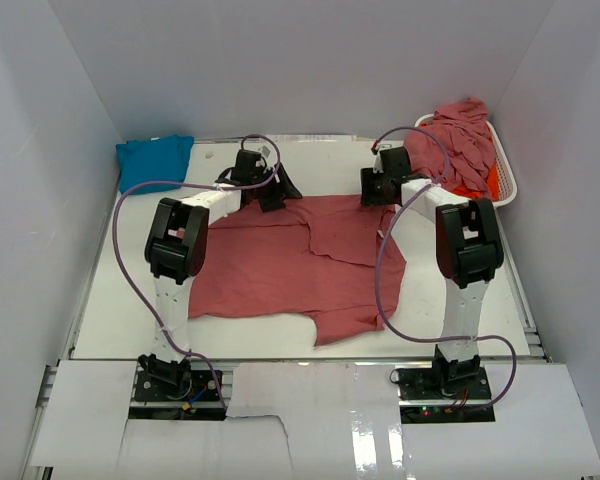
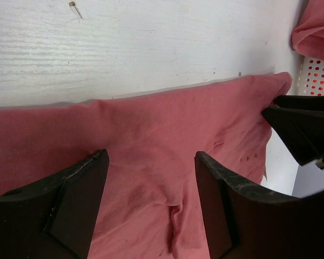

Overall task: Fold and stack the t-shirts
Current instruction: Fold the flattened tshirt in 1/3 of the way

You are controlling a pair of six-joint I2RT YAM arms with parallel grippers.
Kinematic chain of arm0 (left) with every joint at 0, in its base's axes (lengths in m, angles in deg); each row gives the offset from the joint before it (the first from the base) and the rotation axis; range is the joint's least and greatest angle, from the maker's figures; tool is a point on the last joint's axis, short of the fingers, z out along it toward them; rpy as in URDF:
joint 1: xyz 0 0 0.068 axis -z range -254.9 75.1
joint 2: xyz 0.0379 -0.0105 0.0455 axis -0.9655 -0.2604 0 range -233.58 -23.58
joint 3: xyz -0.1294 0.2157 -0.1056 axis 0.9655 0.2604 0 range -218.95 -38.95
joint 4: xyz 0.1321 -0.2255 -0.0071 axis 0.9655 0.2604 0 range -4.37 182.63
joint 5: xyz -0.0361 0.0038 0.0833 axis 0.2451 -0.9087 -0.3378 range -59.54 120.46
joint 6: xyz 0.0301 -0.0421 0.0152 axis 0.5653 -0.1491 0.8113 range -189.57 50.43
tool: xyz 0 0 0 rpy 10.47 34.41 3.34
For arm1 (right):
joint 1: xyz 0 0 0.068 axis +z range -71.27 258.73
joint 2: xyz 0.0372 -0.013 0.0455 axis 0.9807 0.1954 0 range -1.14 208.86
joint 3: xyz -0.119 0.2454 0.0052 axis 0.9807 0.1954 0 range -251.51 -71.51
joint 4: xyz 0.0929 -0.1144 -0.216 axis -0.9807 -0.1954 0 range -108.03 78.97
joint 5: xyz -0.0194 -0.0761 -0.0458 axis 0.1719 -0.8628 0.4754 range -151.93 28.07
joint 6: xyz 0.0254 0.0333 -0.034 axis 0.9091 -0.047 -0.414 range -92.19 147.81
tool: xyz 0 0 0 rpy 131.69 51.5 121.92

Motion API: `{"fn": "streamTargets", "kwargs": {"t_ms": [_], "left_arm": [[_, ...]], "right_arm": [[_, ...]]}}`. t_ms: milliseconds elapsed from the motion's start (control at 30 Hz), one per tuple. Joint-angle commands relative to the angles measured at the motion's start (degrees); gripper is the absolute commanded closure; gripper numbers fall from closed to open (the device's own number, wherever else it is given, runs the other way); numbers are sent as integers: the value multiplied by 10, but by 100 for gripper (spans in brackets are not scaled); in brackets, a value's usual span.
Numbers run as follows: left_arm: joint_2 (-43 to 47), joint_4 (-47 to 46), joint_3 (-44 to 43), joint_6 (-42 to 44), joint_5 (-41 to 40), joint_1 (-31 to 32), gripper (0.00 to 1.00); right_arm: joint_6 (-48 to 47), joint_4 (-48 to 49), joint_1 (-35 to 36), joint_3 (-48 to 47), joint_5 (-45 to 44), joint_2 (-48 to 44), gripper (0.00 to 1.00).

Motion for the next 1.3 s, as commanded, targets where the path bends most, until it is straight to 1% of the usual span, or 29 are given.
{"fn": "streamTargets", "kwargs": {"t_ms": [0,233,400,467,533,633,667,700,767,800,867,900,967,1000,1033,1067,1100,1133,1167,1200,1233,1267], "left_arm": [[65,8,11,12,-6,-7,24],[106,3,55,7,8,-49,24],[139,19,62,17,22,-79,24],[164,40,66,25,19,-92,24],[198,55,76,37,12,-102,24],[246,66,100,51,-2,-127,23],[254,69,102,54,-6,-141,23],[260,70,105,56,-10,-148,23],[265,70,101,57,-13,-172,23],[263,70,90,54,-8,-181,23],[255,70,77,34,3,-212,24],[251,70,60,23,6,-225,24],[252,74,44,-14,12,-235,24],[266,78,37,-25,12,-239,24],[277,82,35,-32,8,-239,24],[293,85,38,-51,-10,-239,24],[331,85,48,-65,-17,-239,24],[351,82,74,-75,-24,-239,24],[371,82,88,-86,-34,-239,24],[394,84,103,-89,-36,-238,16],[435,93,128,-89,-39,-238,14],[452,103,135,-85,-40,-237,14]], "right_arm": [[12,-16,-21,-16,-12,18,39],[17,-23,-49,-21,-19,33,39],[21,-27,-60,-42,-1,45,39],[18,-26,-61,-48,4,44,39],[18,-14,-60,-43,36,29,39],[18,-13,-59,-52,39,5,38],[19,-25,-59,-71,38,4,38],[17,-47,-59,-141,42,17,37],[16,-117,-57,-229,43,38,37],[9,-137,-54,-305,43,57,37],[4,-173,-53,-353,41,62,36],[2,-174,-54,-358,45,55,36],[2,-172,-54,-335,55,18,36],[3,-173,-54,-320,63,1,35],[6,-176,-53,-283,67,-18,34],[16,-177,-53,-260,73,-38,30],[26,-170,-52,-233,83,-82,25],[48,-167,-51,-177,88,-106,22],[57,-160,-50,-147,95,-152,22],[68,-151,-46,-120,110,-171,22],[81,-155,-44,-82,113,-187,22],[92,-162,-41,-69,118,-212,22]]}}
